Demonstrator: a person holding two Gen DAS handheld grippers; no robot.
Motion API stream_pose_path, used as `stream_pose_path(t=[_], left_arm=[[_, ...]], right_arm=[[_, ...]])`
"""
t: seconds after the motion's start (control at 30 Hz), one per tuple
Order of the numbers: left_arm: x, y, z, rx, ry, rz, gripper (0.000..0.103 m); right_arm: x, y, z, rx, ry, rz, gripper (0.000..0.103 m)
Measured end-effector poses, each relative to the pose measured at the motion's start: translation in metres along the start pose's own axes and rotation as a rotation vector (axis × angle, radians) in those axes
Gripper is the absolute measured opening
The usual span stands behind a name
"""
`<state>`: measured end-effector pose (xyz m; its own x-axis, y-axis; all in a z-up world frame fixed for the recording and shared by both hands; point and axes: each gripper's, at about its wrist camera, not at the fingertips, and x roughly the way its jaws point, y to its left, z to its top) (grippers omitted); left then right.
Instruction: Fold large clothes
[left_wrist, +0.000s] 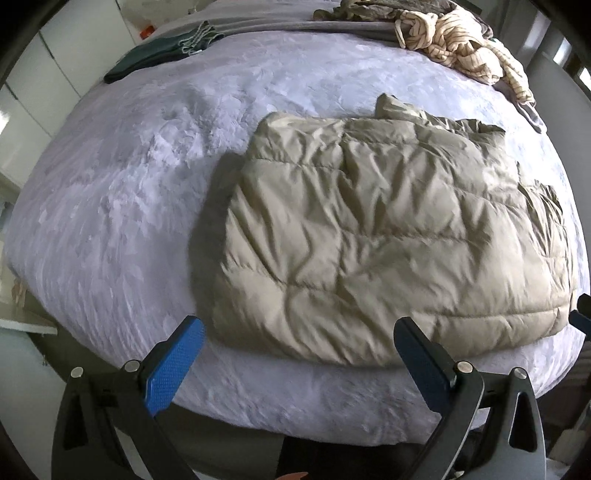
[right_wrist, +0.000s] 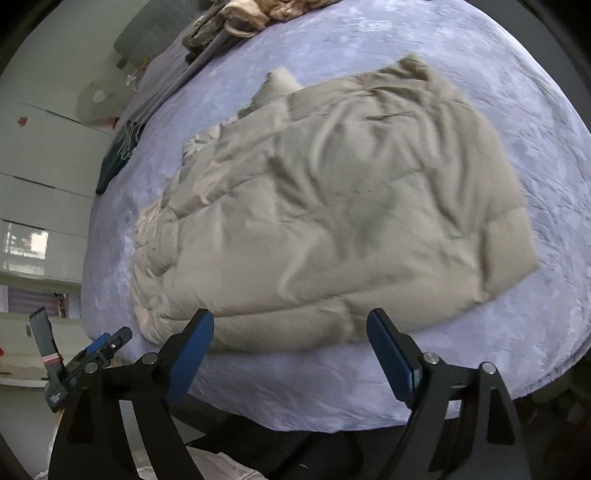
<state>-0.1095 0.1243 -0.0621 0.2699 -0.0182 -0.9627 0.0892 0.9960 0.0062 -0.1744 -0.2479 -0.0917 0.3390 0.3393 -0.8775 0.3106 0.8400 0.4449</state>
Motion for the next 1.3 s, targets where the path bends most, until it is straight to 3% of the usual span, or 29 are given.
stream_pose_path(t=[0.37,0.77,0.9,1.1,1.3], left_arm=[[0.033,0.036,0.039,0.057,0.048,-0.050,0.103],[0.058,0.041,0.059,0.125,0.084,-0.102,0.103],[0.065,0.044,0.065,0.105,0.084,-0.104,0.103],[0.073,0.044,0.067,0.066,0.110,-0.123,0.103],[0.081,0.046,0.070,0.044,0.115,-0.172,0.103]], right_arm=[[0.044,0.066,0.009,-0.015,0.022,-0.024,0.088],[0.054,0.095,0.016,0.032,-0.081,-0.046,0.089],[0.061,0.099,0.022,0.037,-0.051,-0.055,0.089],[0.082,0.092,0.040,0.038,0.064,-0.064,0.089],[0.093,0.091,0.053,0.020,0.096,-0.066,0.089]])
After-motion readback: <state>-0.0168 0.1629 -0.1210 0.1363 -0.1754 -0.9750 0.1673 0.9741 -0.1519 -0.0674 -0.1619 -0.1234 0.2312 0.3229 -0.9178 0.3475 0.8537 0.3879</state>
